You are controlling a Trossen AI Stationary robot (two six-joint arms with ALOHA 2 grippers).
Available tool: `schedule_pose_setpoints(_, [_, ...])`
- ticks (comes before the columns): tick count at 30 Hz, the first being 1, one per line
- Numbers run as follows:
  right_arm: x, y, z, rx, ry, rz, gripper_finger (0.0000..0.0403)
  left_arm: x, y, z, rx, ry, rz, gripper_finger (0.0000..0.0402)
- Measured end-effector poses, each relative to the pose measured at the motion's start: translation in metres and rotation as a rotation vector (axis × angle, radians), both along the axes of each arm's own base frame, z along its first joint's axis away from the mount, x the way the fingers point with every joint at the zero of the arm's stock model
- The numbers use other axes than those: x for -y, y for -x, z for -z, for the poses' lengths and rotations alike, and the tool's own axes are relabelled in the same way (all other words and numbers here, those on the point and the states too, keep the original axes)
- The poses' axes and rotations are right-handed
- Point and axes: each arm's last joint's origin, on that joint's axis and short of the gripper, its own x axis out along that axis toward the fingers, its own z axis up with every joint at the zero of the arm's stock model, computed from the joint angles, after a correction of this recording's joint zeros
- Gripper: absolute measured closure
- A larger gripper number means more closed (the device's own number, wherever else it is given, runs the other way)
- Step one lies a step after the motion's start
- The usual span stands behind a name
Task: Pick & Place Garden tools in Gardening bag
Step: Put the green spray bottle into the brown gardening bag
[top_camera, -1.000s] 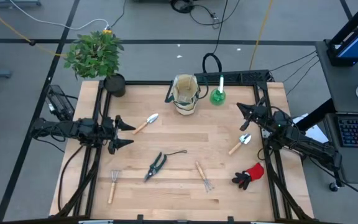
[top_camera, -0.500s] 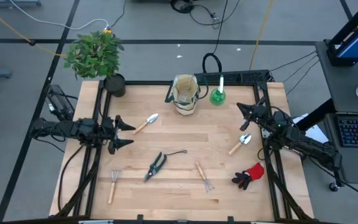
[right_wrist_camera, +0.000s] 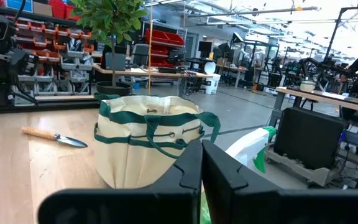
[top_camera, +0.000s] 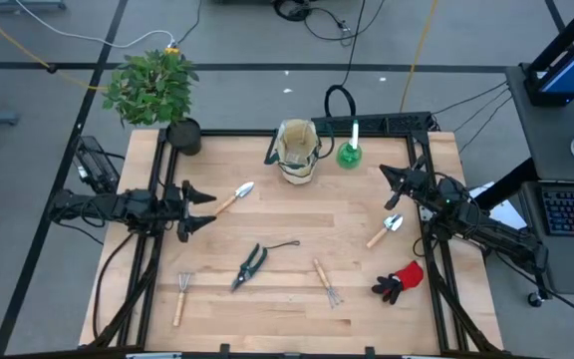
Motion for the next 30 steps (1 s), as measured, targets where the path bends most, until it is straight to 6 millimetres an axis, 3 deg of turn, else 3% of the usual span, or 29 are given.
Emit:
schedule_pose_setpoints(12, [-0.001, 0.000, -0.001, 0.288, -0.395, -0.070, 0.0403, -0.004, 0.001, -0.001, 0.009, 0.002, -0.127, 0.0068])
schedule_pose_setpoints(26, [-0.001, 0.000, -0.007, 0.351, -0.391, -0.088, 0.0403, -0.004, 0.001, -0.001, 0.003, -0.031, -0.125, 0.0068])
schedule_pose_setpoints(30, [-0.002, 0.002, -0.016, 0.492, -0.440, -0.130, 0.0403, -0.004, 0.001, -0.001, -0.002, -0.058, -0.123, 0.0068])
